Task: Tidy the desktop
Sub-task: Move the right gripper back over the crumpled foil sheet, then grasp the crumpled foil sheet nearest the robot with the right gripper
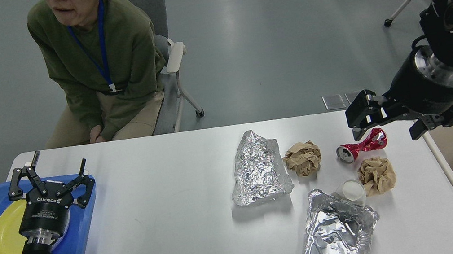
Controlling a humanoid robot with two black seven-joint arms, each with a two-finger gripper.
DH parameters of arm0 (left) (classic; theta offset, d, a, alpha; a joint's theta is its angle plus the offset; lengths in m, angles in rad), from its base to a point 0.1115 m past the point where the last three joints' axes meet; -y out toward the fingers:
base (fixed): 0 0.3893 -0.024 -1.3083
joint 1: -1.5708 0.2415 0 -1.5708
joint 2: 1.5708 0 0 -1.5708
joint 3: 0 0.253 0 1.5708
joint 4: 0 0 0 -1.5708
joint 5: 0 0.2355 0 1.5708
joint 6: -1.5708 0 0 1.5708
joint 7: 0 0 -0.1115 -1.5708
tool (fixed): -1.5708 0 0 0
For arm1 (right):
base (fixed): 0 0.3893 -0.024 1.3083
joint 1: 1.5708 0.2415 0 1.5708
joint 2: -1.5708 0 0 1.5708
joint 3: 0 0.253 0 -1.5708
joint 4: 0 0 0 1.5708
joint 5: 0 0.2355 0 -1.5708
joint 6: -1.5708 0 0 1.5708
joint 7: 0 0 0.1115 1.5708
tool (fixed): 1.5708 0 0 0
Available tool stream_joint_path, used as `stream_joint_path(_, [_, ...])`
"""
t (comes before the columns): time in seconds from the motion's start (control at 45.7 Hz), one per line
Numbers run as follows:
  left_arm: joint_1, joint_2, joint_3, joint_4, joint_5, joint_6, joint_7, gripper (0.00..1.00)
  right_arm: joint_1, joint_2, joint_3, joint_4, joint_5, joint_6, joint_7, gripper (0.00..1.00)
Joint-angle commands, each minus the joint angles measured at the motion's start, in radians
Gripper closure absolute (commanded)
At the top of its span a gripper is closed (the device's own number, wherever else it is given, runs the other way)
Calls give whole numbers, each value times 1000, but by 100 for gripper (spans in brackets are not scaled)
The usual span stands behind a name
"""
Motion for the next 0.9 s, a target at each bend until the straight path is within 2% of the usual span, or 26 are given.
stream_joint_path(0.0, [0,0,1,0,0,0,0,4,-26,3,11,-5,3,2,0,0])
stream_joint_path(0.219, [0,0,1,0,0,0,0,4,-179,9,55,-41,11,-24,0,0])
stream_joint_path(0.328, [0,0,1,0,0,0,0,4,-291,6,150,-49,11,-79,-1,0])
stream_joint_path(0.416, [1,0,0,0,0,0,0,4,-383,1,247,-51,11,-155,-14,0])
stream_joint_path(0.482, [0,0,1,0,0,0,0,4,-486,12,295,-72,11,-252,-31,0])
stream_joint_path(0.613, [0,0,0,0,0,0,0,4,-652,89,315,-133,12,-433,-92,0])
stream_joint_path(0.723, [0,0,1,0,0,0,0,4,-745,103,345,-178,11,-498,-103,0])
stream_joint_path(0.876, [0,0,0,0,0,0,0,4,-880,107,416,-288,11,-512,-106,0])
